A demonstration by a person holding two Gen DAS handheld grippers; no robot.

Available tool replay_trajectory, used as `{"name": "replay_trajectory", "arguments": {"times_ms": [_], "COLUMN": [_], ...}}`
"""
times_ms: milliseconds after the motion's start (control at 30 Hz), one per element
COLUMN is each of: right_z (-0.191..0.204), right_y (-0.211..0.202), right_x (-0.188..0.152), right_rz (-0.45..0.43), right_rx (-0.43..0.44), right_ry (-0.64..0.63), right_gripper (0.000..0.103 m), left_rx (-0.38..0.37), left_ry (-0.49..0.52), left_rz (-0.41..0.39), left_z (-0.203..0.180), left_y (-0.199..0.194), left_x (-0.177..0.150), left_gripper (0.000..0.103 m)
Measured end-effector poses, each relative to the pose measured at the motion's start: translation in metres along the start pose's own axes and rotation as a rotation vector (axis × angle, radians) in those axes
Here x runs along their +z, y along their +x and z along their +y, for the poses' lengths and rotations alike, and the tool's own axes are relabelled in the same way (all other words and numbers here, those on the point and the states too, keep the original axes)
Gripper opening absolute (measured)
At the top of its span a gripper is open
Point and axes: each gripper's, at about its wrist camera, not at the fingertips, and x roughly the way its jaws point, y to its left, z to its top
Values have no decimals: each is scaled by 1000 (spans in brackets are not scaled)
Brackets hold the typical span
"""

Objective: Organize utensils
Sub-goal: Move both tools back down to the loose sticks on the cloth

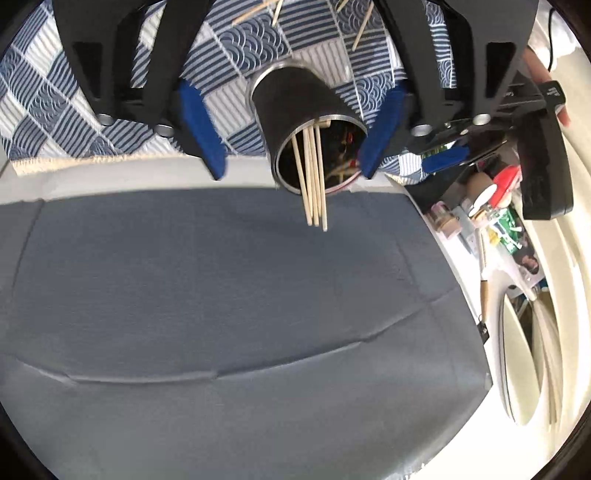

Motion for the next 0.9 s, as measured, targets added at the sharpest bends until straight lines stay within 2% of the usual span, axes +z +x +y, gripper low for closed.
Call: {"name": "replay_trajectory", "arguments": {"times_ms": [33, 233, 300, 667, 800, 900], "right_z": [-1, -3, -3, -7, -6, -8], "right_y": [-1, -3, 0, 20, 23, 32], "right_x": [-3, -26, -39, -133, -161, -173], "right_rz": [16, 106, 146, 358, 427, 475], "right_rx": [-3, -42, -58, -154, -166, -202], "right_ry": [14, 47, 50, 61, 56, 54], "right_gripper": [85, 87, 87, 87, 87, 87], "left_rx": [6, 41, 55, 81, 98, 112], "left_ry": [-9, -56, -62, -37, 10, 3], "left_rz": [16, 126, 194, 431, 474, 490], "left_z": [2, 17, 18, 13, 8, 10], "left_y": [-2, -9, -5, 17, 21, 22], "left_x": [-3, -36, -55, -139, -155, -159], "left_gripper": [89, 96, 97, 97, 97, 97]}}
